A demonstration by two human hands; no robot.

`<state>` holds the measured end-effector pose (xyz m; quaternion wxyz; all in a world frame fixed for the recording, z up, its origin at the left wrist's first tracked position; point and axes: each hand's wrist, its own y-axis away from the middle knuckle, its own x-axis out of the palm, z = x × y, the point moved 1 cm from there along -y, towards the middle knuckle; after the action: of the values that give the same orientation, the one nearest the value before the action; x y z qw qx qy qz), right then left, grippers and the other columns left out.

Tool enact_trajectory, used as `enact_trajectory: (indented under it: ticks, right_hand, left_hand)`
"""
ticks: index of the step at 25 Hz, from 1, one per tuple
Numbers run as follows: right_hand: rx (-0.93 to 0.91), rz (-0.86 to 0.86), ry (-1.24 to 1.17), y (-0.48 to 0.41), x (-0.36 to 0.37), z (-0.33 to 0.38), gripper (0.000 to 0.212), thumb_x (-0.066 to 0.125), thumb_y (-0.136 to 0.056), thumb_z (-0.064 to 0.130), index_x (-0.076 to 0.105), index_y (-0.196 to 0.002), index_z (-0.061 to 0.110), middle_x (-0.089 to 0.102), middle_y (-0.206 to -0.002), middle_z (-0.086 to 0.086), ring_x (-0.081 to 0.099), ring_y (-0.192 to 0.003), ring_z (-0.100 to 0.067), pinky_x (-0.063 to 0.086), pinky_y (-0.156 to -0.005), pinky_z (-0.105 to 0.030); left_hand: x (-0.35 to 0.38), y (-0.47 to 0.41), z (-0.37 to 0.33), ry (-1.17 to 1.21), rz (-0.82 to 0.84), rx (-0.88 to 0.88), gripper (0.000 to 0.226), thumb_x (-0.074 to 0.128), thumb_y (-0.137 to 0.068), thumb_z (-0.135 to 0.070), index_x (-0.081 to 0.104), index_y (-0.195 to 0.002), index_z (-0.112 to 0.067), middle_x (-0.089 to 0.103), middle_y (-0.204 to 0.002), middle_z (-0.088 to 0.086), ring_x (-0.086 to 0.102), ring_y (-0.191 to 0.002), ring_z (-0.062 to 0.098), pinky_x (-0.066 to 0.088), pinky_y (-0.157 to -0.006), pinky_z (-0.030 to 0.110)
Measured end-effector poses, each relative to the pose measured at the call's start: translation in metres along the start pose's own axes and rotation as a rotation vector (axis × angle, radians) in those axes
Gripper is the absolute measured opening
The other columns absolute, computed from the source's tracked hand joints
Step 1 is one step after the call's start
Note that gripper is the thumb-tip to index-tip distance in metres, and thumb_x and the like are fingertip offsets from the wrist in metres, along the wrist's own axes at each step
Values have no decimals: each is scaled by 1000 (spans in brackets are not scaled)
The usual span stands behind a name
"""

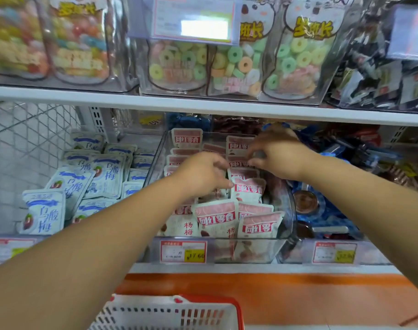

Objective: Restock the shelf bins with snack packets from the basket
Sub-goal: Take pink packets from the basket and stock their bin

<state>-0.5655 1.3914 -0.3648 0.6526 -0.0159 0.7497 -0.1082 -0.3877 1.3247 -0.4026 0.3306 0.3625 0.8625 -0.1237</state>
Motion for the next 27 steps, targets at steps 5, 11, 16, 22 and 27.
enact_trajectory:
  ticks: [5, 11, 16, 22, 27]
  right_hand:
    - [-131, -260, -488, 74, -34, 79, 16, 64, -92, 26, 71, -106, 28, 67, -89, 10, 55, -82, -5, 40, -75, -21]
    - [-279, 584, -592, 125, 41, 192, 15, 59, -96, 31, 71, -100, 24, 70, -80, 7, 60, -60, 4, 42, -57, -8]
    - [-342, 1006, -263, 158, 165, 253, 31, 37, -104, 17, 56, -126, 9, 61, -122, -6, 57, -95, -20, 46, -86, -27]
    - [160, 1026, -825, 169, 277, 312, 34, 44, -103, 15, 56, -134, 12, 60, -116, 2, 52, -81, -8, 37, -72, -18]
    - [305, 1073, -915, 178, 319, 372, 37, 49, -99, 26, 66, -101, -6, 51, -85, -30, 52, -71, -30, 42, -63, -28]
  left_hand:
    - [-37, 110, 5, 89, -164, 173, 18, 75, -82, -24, 69, -96, -35, 69, -80, -11, 63, -70, 7, 56, -71, 30]
    - [-24, 202, 95, -69, 317, -103, 15, 74, -83, -30, 70, -98, -30, 70, -81, -12, 65, -72, 1, 53, -71, 24]
    - [26, 234, 215, -399, 541, -310, 34, 64, -91, -32, 62, -121, -17, 65, -122, -1, 59, -102, 12, 42, -73, 20]
    - [52, 283, 343, -78, 231, -610, 27, 61, -92, -10, 61, -103, -35, 63, -104, -10, 60, -92, 7, 41, -74, 3]
    - [77, 296, 364, 45, 73, -678, 43, 60, -89, 2, 55, -130, -9, 56, -125, 5, 56, -105, 14, 42, -80, 10]
